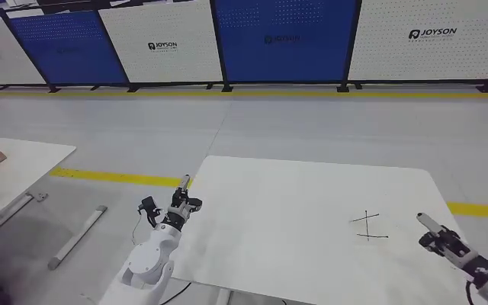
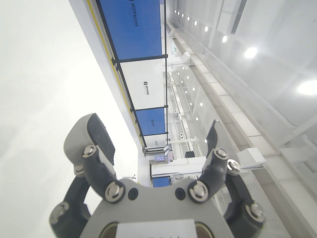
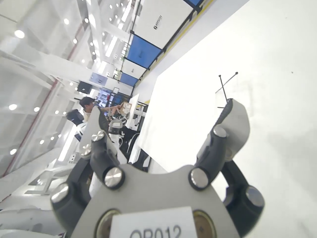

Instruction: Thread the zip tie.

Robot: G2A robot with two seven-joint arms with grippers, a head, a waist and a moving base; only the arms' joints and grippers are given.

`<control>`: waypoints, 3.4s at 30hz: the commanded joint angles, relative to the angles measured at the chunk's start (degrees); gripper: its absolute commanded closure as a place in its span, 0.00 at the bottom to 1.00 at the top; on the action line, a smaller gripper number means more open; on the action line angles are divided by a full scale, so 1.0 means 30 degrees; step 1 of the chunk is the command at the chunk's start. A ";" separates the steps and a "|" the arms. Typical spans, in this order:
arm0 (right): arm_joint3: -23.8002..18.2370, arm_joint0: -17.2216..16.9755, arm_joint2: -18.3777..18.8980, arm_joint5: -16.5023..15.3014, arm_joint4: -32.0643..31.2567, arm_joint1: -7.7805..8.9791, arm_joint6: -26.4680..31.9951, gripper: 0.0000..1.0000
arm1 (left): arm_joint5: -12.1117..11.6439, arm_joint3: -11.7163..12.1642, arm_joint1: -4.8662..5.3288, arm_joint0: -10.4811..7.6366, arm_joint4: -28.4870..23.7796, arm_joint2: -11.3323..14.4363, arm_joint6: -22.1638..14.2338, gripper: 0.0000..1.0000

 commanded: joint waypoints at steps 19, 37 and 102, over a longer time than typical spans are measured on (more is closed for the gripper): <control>0.1069 0.1919 -0.1280 0.0844 -0.2084 0.0161 0.0931 0.00 | 0.0000 0.0000 0.0000 0.0000 0.0000 0.0000 0.0000 0.00; 0.6560 0.9449 -0.6301 0.0943 -0.7202 0.0772 0.7834 0.00 | 0.0000 0.0000 0.0000 0.0000 0.0000 0.0000 0.0000 0.00; 1.5480 1.5394 -1.4049 -0.2518 -0.2508 0.2775 0.9956 0.00 | 0.0000 0.0000 0.0000 0.0000 0.0000 0.0000 0.0000 0.00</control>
